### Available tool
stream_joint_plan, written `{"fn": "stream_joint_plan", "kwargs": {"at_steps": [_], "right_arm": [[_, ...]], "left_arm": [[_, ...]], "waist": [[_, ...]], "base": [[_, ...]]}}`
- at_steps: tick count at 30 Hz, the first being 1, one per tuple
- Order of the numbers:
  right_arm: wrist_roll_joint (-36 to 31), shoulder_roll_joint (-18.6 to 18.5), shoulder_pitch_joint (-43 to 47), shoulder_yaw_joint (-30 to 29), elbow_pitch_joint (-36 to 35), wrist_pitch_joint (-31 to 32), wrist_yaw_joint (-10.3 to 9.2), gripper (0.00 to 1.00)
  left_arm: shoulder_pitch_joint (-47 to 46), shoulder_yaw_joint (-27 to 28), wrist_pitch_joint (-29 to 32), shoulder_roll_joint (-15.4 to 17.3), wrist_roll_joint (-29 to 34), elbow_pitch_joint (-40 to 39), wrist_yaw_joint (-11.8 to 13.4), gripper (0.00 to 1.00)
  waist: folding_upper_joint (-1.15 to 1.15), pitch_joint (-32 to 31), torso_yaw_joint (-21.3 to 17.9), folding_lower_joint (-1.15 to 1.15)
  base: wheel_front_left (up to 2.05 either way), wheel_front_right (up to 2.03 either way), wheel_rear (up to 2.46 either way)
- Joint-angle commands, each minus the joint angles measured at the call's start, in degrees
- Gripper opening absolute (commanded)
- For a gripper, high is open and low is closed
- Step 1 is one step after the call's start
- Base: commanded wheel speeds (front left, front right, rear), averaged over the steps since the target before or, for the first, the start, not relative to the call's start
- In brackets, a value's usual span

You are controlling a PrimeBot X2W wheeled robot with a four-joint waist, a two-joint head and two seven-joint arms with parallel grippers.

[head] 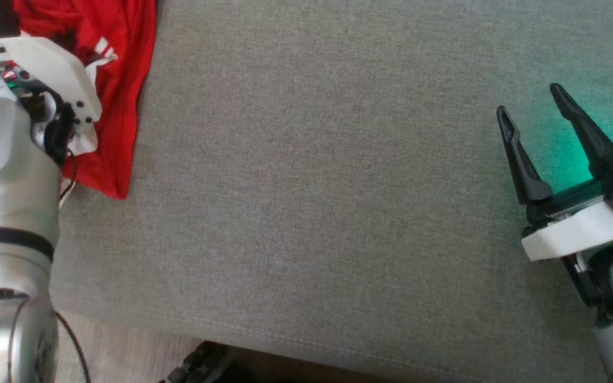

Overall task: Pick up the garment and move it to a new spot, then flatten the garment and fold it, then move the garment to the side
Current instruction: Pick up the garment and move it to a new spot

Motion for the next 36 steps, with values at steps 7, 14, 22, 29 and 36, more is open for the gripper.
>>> {"fn": "stream_joint_plan", "kwargs": {"at_steps": [7,14,22,29,36], "right_arm": [[0.25,1.75,1.78,0.47,-1.21,-1.13,-0.04,1.00],[1.35,4.18,2.72,0.32,2.02,-3.88,-0.04,1.00],[2.57,6.93,3.62,1.46,6.41,-7.85,-0.04,1.00],[3.60,10.13,2.72,2.36,10.41,-11.92,-0.04,1.00],[4.09,11.85,1.77,2.99,12.00,-14.39,-0.04,1.00]], "left_arm": [[-3.57,0.76,-3.89,5.23,-0.82,0.73,-0.80,0.00],[-7.42,0.26,-10.90,9.01,-1.07,-2.10,-1.19,0.00],[-12.34,-4.77,-10.83,10.51,-1.98,-10.20,-1.55,0.00],[-12.87,-16.43,-1.14,11.41,-11.52,-30.89,-1.57,0.00],[-8.93,-20.92,10.57,15.05,-19.78,-52.92,-1.57,0.00]], "waist": [[0.00,-2.96,-0.23,0.00],[0.00,-8.05,-0.75,0.00],[0.00,-14.42,-2.89,0.00],[0.00,-18.70,-7.11,0.00],[0.00,-19.32,-12.09,0.00]], "base": [[0.00,0.00,0.00],[0.00,0.00,0.00],[0.00,0.00,0.00],[0.00,0.00,0.00],[0.00,0.00,0.00]]}}
